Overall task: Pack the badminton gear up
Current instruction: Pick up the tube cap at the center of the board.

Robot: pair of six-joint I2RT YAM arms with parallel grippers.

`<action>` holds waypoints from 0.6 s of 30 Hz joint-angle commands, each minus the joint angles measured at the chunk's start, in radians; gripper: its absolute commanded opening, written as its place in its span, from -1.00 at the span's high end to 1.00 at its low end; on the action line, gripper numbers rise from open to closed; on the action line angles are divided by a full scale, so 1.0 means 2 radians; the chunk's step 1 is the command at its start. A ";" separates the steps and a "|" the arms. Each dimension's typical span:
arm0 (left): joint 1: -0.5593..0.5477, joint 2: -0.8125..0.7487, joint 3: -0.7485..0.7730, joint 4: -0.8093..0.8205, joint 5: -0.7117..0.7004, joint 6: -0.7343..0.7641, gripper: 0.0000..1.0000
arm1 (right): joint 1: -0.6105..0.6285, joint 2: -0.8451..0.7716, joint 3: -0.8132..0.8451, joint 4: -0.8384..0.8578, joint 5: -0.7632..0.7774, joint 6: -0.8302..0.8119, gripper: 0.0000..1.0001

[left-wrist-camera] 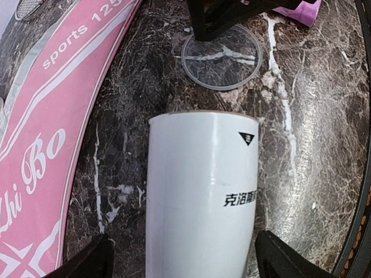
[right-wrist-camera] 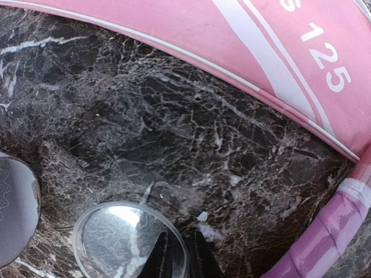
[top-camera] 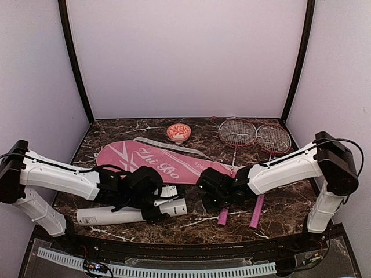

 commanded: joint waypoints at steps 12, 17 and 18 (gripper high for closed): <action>-0.064 -0.045 -0.045 0.012 -0.109 0.012 -0.71 | -0.008 -0.056 -0.014 -0.008 0.015 0.003 1.00; -0.068 -0.037 -0.051 0.009 -0.137 0.005 -0.72 | -0.023 -0.110 -0.036 -0.006 0.010 0.003 1.00; -0.067 -0.033 -0.051 0.009 -0.143 0.006 -0.72 | -0.027 -0.118 -0.042 -0.003 0.008 0.003 1.00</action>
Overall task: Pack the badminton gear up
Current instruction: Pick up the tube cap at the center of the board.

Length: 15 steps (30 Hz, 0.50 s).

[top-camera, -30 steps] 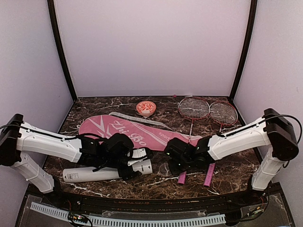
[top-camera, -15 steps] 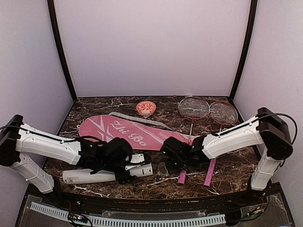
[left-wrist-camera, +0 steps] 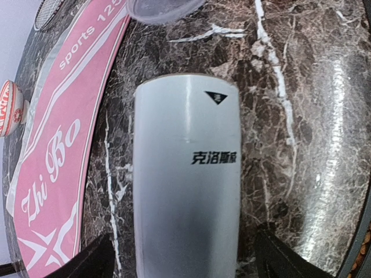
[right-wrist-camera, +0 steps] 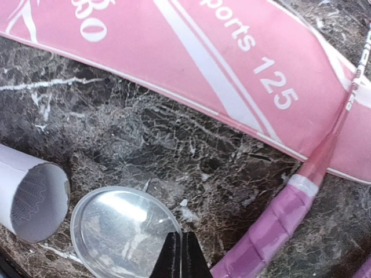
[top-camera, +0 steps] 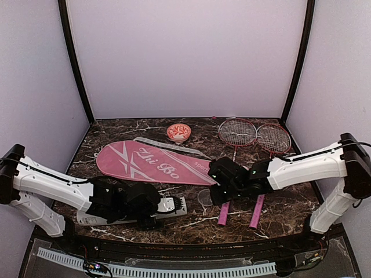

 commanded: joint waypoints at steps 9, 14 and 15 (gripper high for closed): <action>-0.003 0.030 -0.006 0.011 -0.043 0.013 -0.72 | -0.029 -0.073 -0.057 0.038 -0.017 0.015 1.00; -0.004 0.038 -0.009 0.014 -0.052 0.016 -0.72 | -0.031 -0.075 -0.065 0.050 -0.023 0.018 1.00; -0.005 0.042 -0.009 0.014 -0.052 0.018 -0.72 | -0.031 -0.075 -0.066 0.052 -0.024 0.019 1.00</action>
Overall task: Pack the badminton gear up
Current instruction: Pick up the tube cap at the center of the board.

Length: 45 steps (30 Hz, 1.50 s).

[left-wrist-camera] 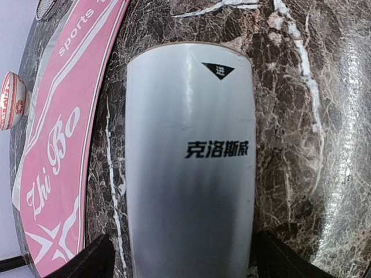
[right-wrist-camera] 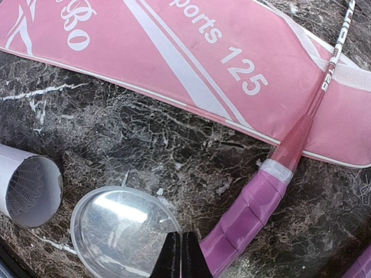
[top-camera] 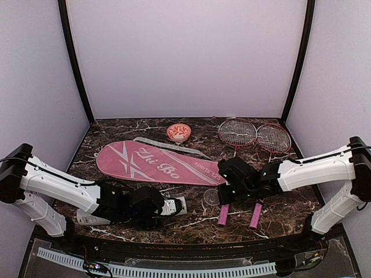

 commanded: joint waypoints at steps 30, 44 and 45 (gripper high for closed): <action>-0.004 -0.023 -0.012 0.040 -0.017 0.008 -0.40 | -0.008 -0.121 -0.081 0.083 -0.044 0.063 1.00; 0.062 -0.196 -0.021 0.057 0.130 0.001 -0.31 | 0.048 -0.239 -0.096 0.191 -0.020 0.082 1.00; 0.066 -0.206 -0.024 0.061 0.135 -0.001 -0.31 | 0.053 -0.239 -0.091 0.197 -0.013 0.079 1.00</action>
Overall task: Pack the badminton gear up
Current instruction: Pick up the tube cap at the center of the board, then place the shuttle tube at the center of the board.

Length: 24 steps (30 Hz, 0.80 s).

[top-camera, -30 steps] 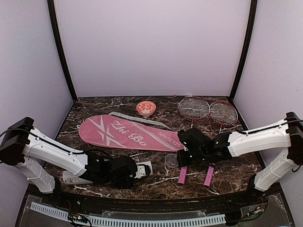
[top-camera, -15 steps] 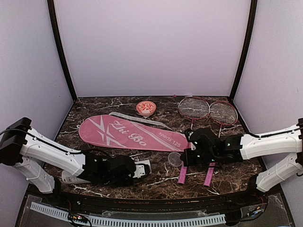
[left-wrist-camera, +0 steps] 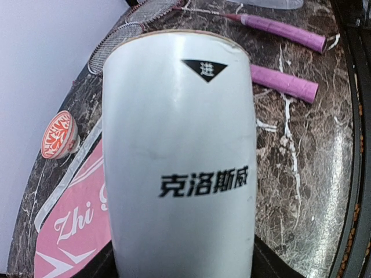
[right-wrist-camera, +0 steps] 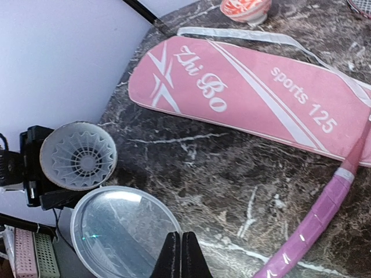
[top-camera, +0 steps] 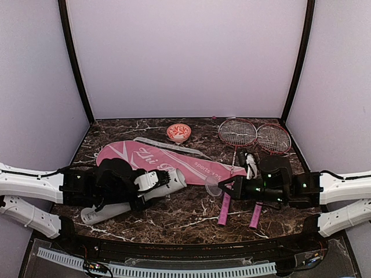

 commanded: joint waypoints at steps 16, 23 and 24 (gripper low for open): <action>0.022 -0.067 -0.020 0.042 0.087 -0.016 -0.30 | 0.058 0.107 0.175 -0.025 0.067 -0.048 1.00; 0.022 -0.066 -0.020 0.044 0.093 -0.017 -0.29 | 0.057 0.131 0.184 -0.018 0.056 -0.049 1.00; 0.022 -0.066 -0.020 0.044 0.094 -0.017 -0.29 | 0.058 0.133 0.185 -0.017 0.054 -0.051 1.00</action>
